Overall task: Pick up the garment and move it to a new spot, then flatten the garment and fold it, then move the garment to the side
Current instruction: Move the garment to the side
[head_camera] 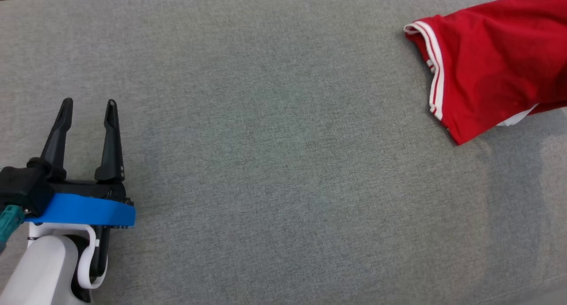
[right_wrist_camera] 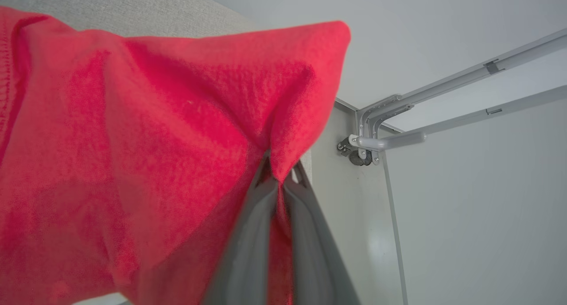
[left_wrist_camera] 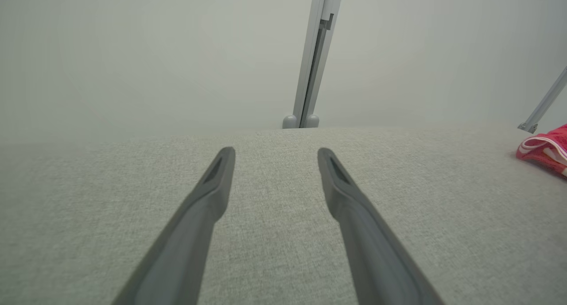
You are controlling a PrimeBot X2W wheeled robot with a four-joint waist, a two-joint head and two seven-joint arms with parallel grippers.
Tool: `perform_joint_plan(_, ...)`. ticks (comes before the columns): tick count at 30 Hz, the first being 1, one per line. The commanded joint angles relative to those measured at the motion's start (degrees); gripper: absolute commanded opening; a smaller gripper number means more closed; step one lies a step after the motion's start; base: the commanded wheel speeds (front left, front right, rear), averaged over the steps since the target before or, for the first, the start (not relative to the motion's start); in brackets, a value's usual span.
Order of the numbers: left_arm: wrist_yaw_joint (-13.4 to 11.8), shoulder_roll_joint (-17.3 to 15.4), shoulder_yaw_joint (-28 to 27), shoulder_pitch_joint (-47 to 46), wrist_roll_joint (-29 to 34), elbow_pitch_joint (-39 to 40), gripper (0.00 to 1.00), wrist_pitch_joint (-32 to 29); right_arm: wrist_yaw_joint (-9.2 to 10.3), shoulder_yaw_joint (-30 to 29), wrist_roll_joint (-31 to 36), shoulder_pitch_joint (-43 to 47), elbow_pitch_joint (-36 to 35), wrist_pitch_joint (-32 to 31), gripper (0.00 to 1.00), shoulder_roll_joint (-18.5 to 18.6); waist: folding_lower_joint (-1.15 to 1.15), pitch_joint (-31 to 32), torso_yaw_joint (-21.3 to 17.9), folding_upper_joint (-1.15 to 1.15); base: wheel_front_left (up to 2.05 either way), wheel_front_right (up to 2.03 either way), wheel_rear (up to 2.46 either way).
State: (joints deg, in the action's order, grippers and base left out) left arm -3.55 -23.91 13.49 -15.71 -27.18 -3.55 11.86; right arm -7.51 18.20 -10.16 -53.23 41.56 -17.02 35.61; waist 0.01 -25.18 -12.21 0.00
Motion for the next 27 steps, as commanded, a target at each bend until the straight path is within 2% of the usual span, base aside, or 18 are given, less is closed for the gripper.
perform_joint_plan(1,-0.2,-0.9,-0.3,-1.4,0.4,0.8,1.0,-0.5,0.02,-0.5,1.1,-1.5,-0.2,1.4,0.0,1.0,-0.01,-3.4,-2.3,0.0,0.0,0.0,0.0)
perform_joint_plan(8,-0.7,-3.5,-0.7,-1.7,1.1,4.0,1.0,-2.8,0.03,-1.7,5.9,-3.9,0.8,4.4,0.0,1.9,-0.01,-6.6,-3.8,0.0,0.0,0.0,0.0)
perform_joint_plan(12,-1.1,-4.1,-0.5,-1.9,1.4,4.7,1.0,-3.6,0.03,-1.9,8.4,-4.7,0.5,6.0,0.0,1.0,-0.01,-6.9,-3.5,0.0,0.0,0.0,0.0)
perform_joint_plan(13,-1.1,-4.1,-0.3,-2.1,1.7,4.7,1.0,-3.7,0.03,-2.2,8.9,-4.7,0.4,6.5,0.13,0.7,-0.01,-6.8,-3.4,0.0,0.0,0.0,0.0)
perform_joint_plan(14,-1.0,-4.0,0.0,-2.2,1.6,4.6,1.0,-3.9,0.02,-2.4,9.4,-4.5,0.3,7.1,0.41,0.3,-0.01,-6.7,-3.2,0.0,0.0,0.0,0.0)
perform_joint_plan(15,-1.0,-3.8,0.1,-2.2,1.6,4.6,1.0,-3.8,0.02,-2.6,9.8,-4.3,0.4,7.5,1.0,-0.1,-0.01,-6.6,-3.0,0.0,0.0,0.0,0.0)
perform_joint_plan(23,-0.9,-1.4,1.1,-0.4,0.4,2.0,1.0,-1.3,0.02,-4.3,11.1,-1.0,-0.1,12.6,1.0,0.3,-0.01,-2.5,-0.1,0.0,0.0,0.0,0.0)
perform_joint_plan(27,-0.7,0.4,1.6,0.8,-0.5,-0.7,1.0,0.3,0.02,-6.7,9.4,1.9,-1.0,15.3,1.0,-1.0,-0.01,1.3,2.1,0.0,0.0,0.0,0.0)
